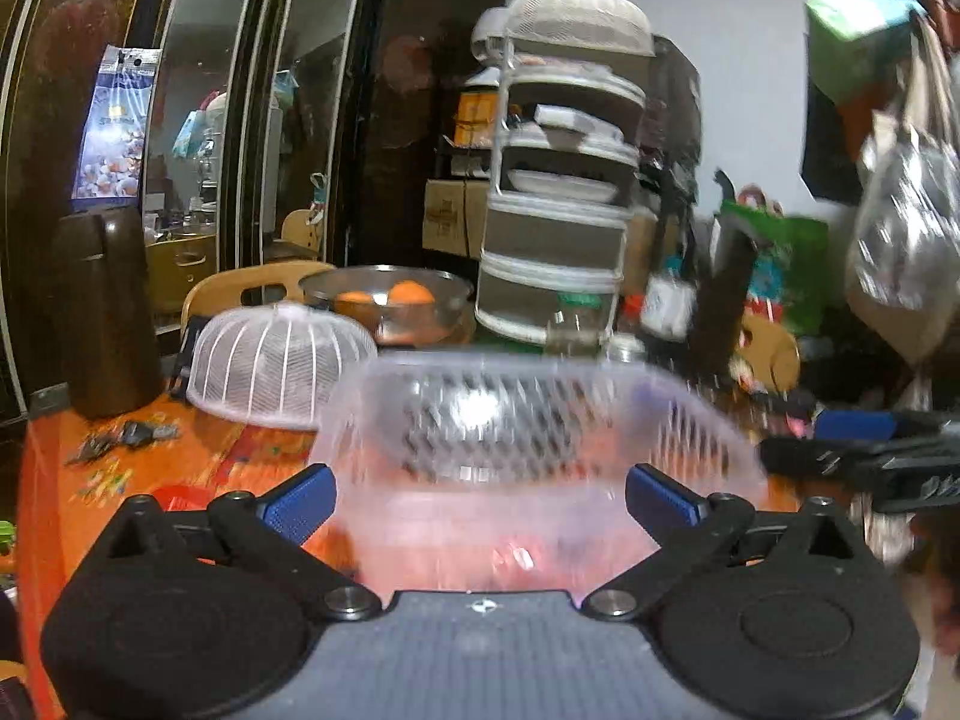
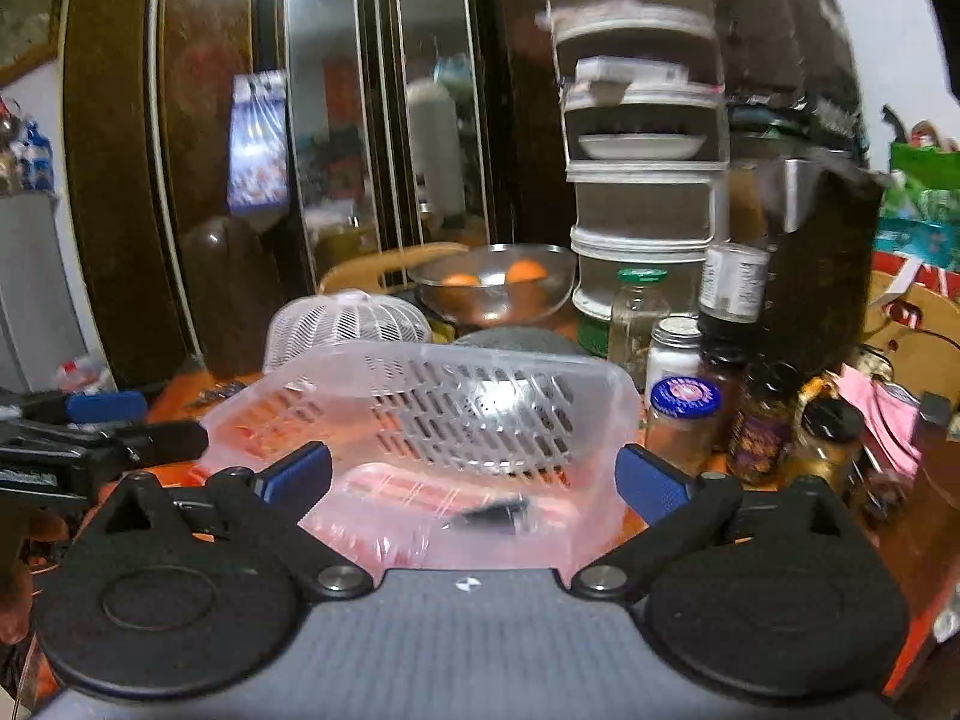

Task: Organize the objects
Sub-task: 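Carry both items over the clear basket and open both grippers to drop them, then move left gripper to foil box while right gripper moves to KENT pack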

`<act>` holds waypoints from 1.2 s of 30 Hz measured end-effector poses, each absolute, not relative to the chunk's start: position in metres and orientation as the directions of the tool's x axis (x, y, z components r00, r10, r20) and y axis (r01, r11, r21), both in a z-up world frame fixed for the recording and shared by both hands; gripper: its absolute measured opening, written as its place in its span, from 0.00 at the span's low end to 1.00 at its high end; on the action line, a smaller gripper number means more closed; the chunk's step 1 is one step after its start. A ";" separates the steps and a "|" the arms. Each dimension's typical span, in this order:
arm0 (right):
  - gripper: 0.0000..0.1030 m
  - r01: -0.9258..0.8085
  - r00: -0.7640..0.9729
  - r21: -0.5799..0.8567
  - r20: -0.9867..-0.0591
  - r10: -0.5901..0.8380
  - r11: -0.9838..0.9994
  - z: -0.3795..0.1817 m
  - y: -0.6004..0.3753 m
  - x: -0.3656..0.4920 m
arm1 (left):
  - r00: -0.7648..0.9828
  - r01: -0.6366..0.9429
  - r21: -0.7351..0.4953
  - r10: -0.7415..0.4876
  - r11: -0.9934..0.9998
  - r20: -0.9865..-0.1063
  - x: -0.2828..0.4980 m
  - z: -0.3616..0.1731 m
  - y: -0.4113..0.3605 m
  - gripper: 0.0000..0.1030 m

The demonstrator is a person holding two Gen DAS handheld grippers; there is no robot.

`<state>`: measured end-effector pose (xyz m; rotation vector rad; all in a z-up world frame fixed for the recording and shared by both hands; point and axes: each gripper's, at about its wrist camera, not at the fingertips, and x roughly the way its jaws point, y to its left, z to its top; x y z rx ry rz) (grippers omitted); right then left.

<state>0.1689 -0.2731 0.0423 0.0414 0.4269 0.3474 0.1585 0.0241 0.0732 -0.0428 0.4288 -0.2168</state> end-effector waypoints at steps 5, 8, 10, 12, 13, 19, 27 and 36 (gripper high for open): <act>1.00 -0.252 0.827 0.228 -0.454 0.332 0.940 -0.023 -0.284 0.136 | 0.875 0.140 0.022 -0.113 0.990 -0.471 0.123 0.026 0.011 1.00; 1.00 -0.200 0.820 0.293 -0.472 0.324 0.935 -0.052 -0.286 0.123 | 0.860 0.123 -0.002 -0.108 0.992 -0.499 0.123 0.002 0.014 0.97; 1.00 -0.201 0.812 0.329 -0.471 0.345 0.923 -0.060 -0.286 0.114 | 0.856 0.096 -0.032 -0.099 0.995 -0.507 0.124 -0.007 0.024 0.94; 1.00 -0.207 0.819 0.324 -0.459 0.345 0.923 -0.063 -0.279 0.103 | 0.869 0.080 -0.070 -0.104 0.994 -0.483 0.122 -0.010 0.032 0.94; 1.00 -0.219 0.819 0.313 -0.457 0.348 0.924 -0.065 -0.274 0.099 | 0.881 0.075 -0.070 -0.099 0.995 -0.463 0.120 -0.010 0.034 0.94; 1.00 -0.341 0.789 0.175 -0.482 0.382 0.924 -0.073 -0.224 0.089 | 0.893 0.044 -0.021 -0.049 0.999 -0.448 0.118 -0.014 0.037 0.93; 0.92 -0.375 0.759 0.142 -0.521 0.391 0.916 -0.076 -0.204 0.100 | 0.866 0.024 -0.010 -0.026 1.000 -0.499 0.124 -0.024 0.042 0.89; 0.80 -0.427 0.740 0.089 -0.539 0.403 0.900 -0.068 -0.186 0.100 | 0.853 0.006 -0.040 -0.026 0.999 -0.522 0.135 -0.023 0.048 0.88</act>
